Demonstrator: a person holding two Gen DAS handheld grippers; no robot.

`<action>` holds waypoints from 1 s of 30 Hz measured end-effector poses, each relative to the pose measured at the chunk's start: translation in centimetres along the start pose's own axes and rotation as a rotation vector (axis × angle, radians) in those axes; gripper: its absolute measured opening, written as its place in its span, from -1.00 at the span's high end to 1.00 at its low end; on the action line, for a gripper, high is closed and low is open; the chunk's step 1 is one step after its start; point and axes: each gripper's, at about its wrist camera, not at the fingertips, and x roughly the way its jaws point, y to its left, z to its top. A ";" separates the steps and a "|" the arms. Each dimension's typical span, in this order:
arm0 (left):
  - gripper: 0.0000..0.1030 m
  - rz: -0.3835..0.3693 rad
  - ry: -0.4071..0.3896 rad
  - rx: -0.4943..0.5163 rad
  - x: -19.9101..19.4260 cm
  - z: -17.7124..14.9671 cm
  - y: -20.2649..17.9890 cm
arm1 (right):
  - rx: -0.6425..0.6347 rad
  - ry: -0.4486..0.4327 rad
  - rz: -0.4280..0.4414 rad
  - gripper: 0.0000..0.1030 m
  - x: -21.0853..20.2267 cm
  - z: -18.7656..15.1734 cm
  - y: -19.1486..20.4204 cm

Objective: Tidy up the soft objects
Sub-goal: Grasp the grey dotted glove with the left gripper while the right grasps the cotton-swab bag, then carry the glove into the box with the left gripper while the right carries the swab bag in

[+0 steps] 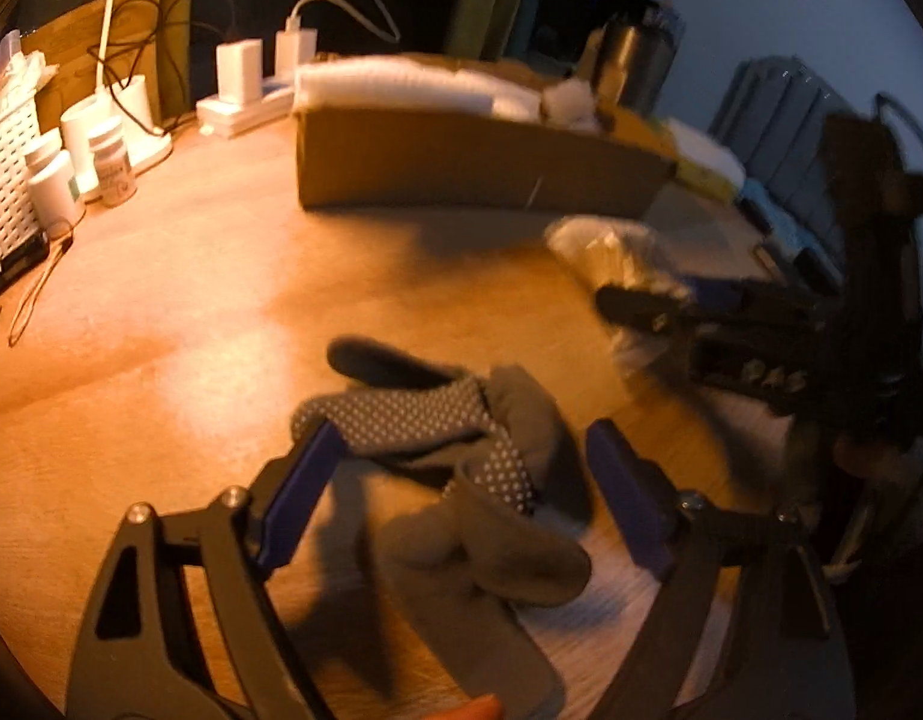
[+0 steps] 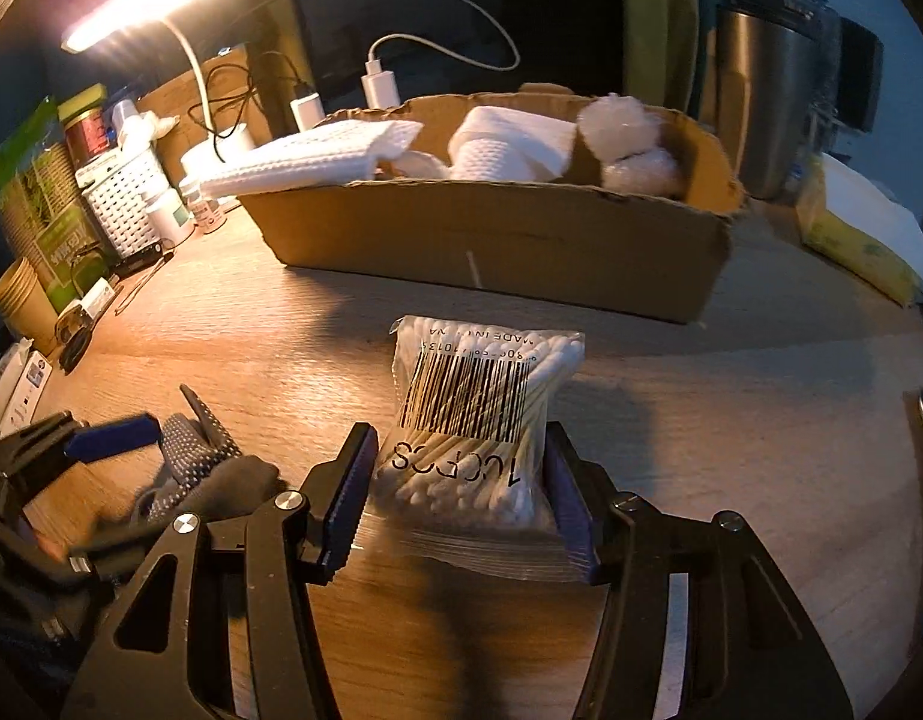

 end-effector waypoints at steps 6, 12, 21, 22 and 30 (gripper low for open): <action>-0.63 0.051 -0.003 0.047 0.4 -0.2 -1.0 | 0.018 -0.010 0.003 -0.13 -0.7 -0.5 -1.1; 0.24 0.049 -0.011 0.082 0.3 -0.1 -1.4 | 0.037 -0.030 0.006 -0.13 -1.5 -0.6 -2.1; 0.37 0.000 -0.048 0.075 -0.8 0.8 -2.3 | 0.044 -0.056 0.008 -0.12 -2.6 0.0 -3.1; 0.37 -0.002 -0.058 0.073 -1.0 1.0 -2.3 | 0.044 -0.059 0.007 -0.12 -2.8 0.0 -3.2; 0.37 -0.022 -0.117 0.066 -2.6 2.9 -2.9 | 0.046 -0.083 0.003 -0.12 -3.7 0.8 -3.8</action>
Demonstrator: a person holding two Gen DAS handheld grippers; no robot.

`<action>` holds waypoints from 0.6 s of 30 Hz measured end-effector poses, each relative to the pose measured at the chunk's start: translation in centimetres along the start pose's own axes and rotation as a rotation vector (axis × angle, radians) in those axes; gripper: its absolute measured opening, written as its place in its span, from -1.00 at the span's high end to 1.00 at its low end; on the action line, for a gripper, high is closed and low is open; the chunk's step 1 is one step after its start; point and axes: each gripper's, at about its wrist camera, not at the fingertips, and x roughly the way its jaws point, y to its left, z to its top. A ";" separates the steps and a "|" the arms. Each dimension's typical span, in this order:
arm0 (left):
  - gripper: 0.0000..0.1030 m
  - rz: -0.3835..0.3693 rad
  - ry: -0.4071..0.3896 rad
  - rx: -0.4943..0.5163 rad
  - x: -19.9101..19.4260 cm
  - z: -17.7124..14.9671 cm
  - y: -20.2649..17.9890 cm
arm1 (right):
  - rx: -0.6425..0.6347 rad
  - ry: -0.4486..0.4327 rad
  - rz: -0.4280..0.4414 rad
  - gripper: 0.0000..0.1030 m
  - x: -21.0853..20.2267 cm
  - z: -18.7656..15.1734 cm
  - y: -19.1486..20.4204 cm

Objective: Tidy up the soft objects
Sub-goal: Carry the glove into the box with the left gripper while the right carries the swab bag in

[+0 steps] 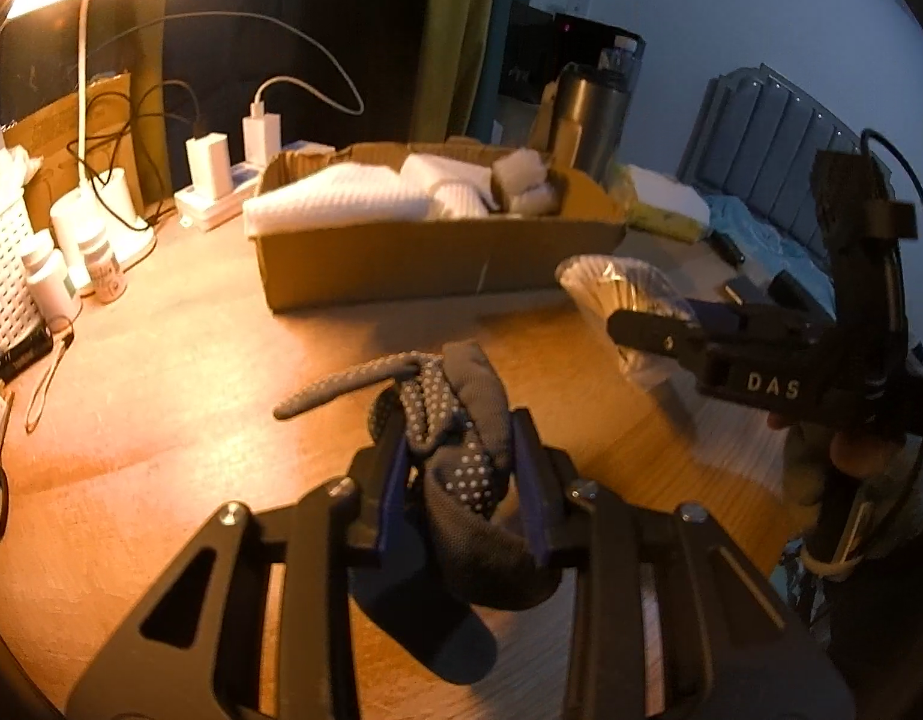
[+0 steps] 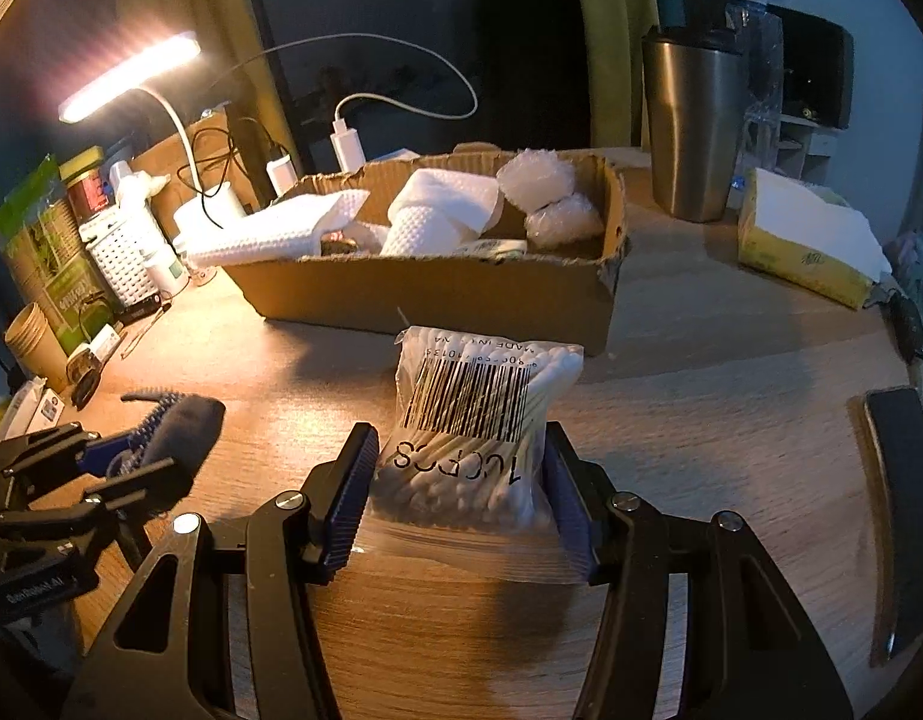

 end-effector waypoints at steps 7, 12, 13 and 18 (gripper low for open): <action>0.36 -0.023 -0.030 -0.005 -0.7 2.4 -0.3 | -0.014 -0.036 -0.019 -0.12 -1.4 1.4 -0.4; 0.36 -0.032 -0.067 0.005 -1.1 4.1 -0.5 | -0.015 -0.066 -0.031 -0.12 -2.4 2.6 -0.8; 0.36 -0.032 -0.075 0.008 -1.2 4.5 -0.5 | -0.017 -0.072 -0.032 -0.12 -2.5 2.8 -0.9; 0.36 -0.031 -0.118 0.007 -1.5 6.3 -0.6 | -0.031 -0.081 -0.035 -0.12 -2.4 3.7 -1.0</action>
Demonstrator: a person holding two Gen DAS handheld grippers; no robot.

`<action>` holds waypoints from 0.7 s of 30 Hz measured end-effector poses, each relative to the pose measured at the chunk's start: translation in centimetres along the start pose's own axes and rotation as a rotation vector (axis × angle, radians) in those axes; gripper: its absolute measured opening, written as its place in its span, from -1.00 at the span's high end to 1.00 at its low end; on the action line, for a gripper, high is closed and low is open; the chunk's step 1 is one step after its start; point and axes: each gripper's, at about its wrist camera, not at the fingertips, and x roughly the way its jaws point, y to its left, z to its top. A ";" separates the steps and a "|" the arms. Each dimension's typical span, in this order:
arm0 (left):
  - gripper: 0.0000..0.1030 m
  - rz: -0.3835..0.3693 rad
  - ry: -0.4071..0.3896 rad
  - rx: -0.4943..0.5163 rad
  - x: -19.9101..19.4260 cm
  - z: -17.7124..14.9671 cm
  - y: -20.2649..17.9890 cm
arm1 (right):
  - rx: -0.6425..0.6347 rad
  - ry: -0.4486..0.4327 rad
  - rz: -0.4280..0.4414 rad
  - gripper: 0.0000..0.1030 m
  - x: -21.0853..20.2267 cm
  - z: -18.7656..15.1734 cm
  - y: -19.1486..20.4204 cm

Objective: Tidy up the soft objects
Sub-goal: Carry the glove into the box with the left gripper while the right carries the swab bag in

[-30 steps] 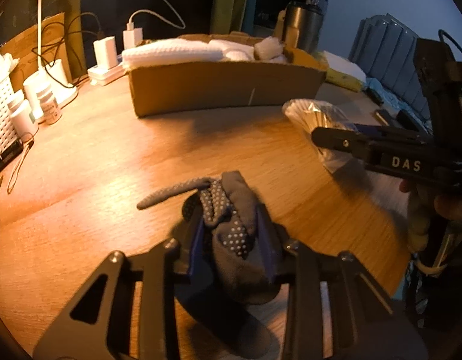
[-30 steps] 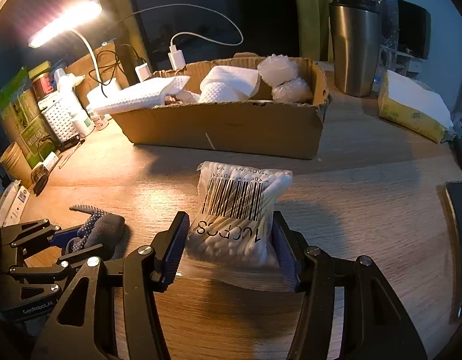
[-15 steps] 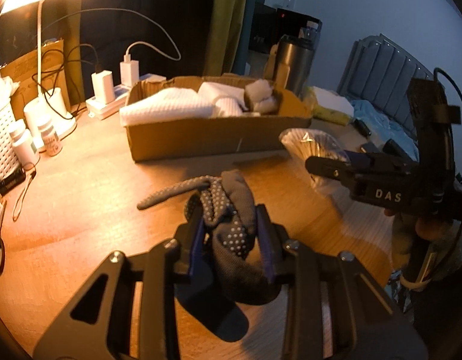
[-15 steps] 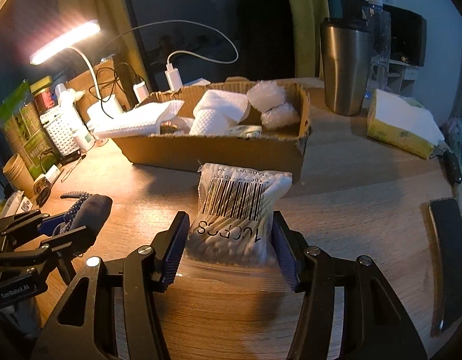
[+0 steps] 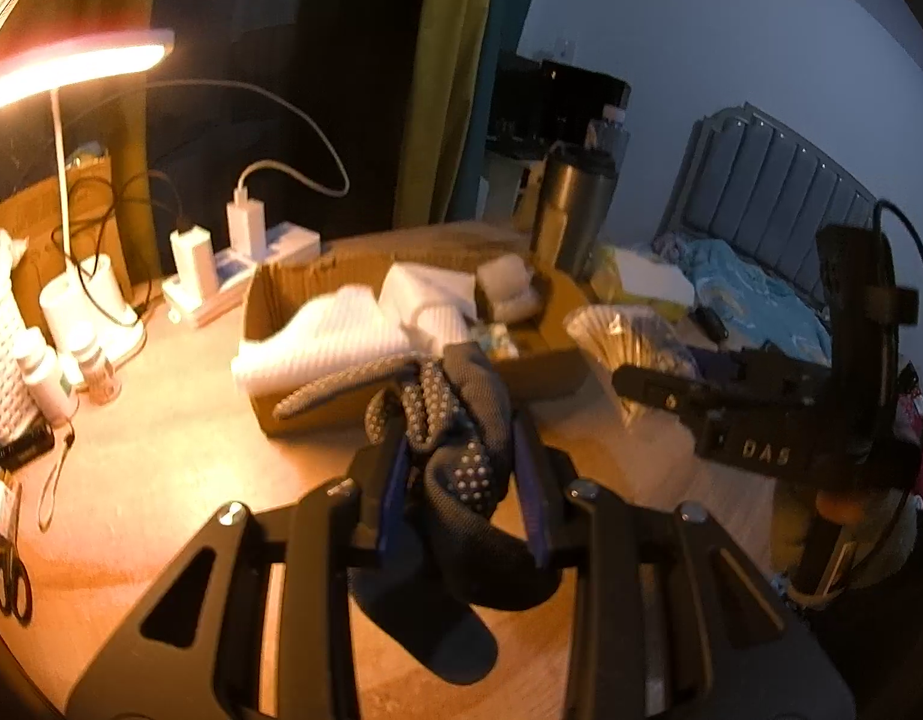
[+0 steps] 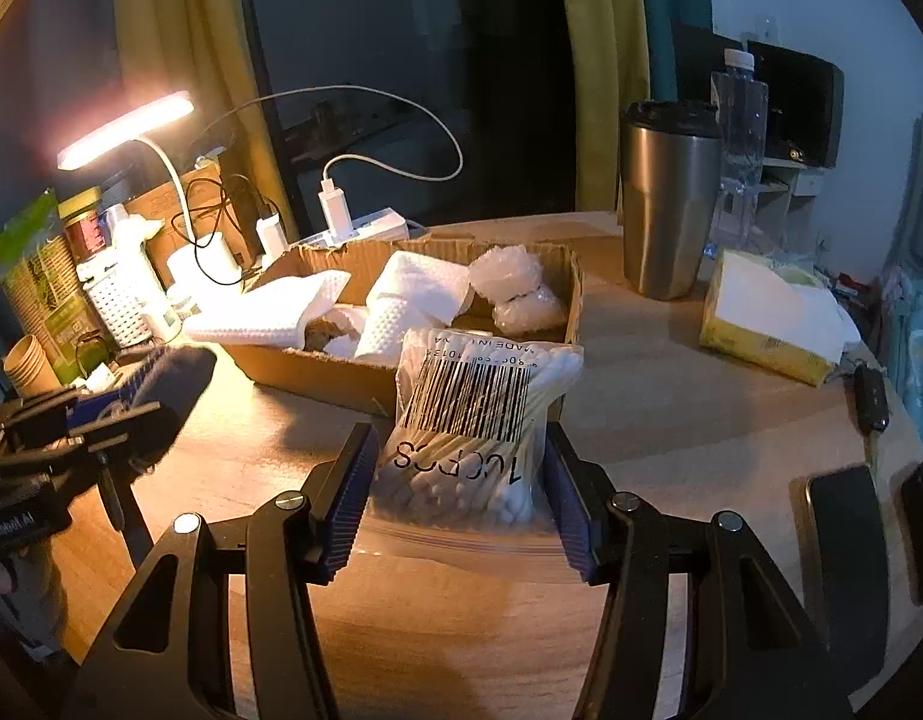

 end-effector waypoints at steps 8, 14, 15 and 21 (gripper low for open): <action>0.36 0.005 -0.040 0.002 0.0 2.8 0.3 | -0.012 -0.032 0.000 -0.12 -0.3 1.9 -0.1; 0.36 0.016 -0.073 0.000 -0.1 4.8 0.8 | -0.015 -0.047 0.002 -0.12 -0.1 3.1 -0.3; 0.36 0.017 -0.077 0.000 -0.1 4.9 0.8 | -0.015 -0.048 0.002 -0.12 0.0 3.3 -0.3; 0.36 0.025 -0.101 -0.007 0.3 6.4 1.4 | -0.011 -0.048 0.004 -0.12 0.9 4.1 -0.6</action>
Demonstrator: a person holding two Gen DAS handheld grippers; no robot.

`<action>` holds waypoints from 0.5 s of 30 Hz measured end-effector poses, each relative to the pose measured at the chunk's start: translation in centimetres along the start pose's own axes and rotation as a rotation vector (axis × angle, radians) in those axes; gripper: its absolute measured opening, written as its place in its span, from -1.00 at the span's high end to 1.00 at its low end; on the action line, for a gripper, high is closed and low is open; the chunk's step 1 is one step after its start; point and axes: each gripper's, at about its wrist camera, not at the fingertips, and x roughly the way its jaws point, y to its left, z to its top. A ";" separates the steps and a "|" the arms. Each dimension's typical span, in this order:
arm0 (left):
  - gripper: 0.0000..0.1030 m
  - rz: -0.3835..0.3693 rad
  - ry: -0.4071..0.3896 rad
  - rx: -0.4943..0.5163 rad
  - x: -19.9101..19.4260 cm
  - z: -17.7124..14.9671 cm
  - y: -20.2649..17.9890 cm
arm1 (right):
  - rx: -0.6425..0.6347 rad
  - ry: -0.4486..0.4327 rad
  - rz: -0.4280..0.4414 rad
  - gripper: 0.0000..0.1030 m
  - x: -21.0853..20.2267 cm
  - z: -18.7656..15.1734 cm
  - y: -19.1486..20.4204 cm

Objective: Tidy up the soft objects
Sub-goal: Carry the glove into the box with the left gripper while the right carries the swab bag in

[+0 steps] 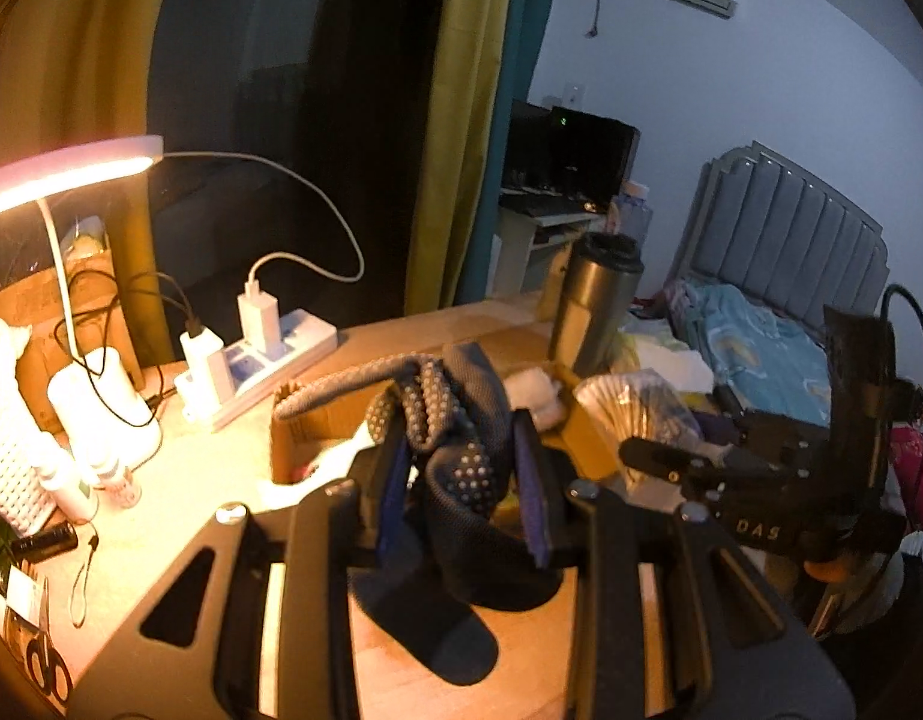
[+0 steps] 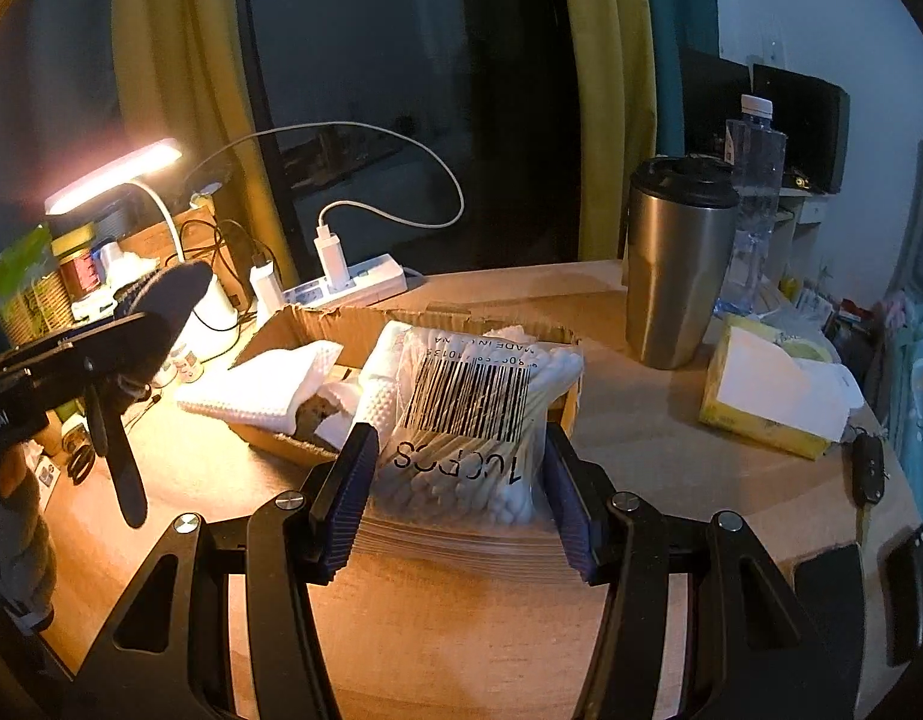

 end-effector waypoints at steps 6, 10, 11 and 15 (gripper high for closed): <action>0.36 0.009 0.012 -0.020 1.6 0.6 1.1 | 0.006 0.006 0.003 -0.12 1.2 0.8 -0.3; 0.36 0.015 0.028 -0.028 3.0 0.5 1.7 | 0.009 0.019 0.007 -0.12 2.2 1.0 -0.5; 0.36 0.016 0.033 -0.030 3.4 0.4 1.9 | 0.008 0.022 0.008 -0.12 2.4 1.0 -0.5; 0.36 0.024 0.060 -0.035 5.1 0.1 2.3 | 0.009 0.039 0.015 -0.12 3.6 1.2 -0.6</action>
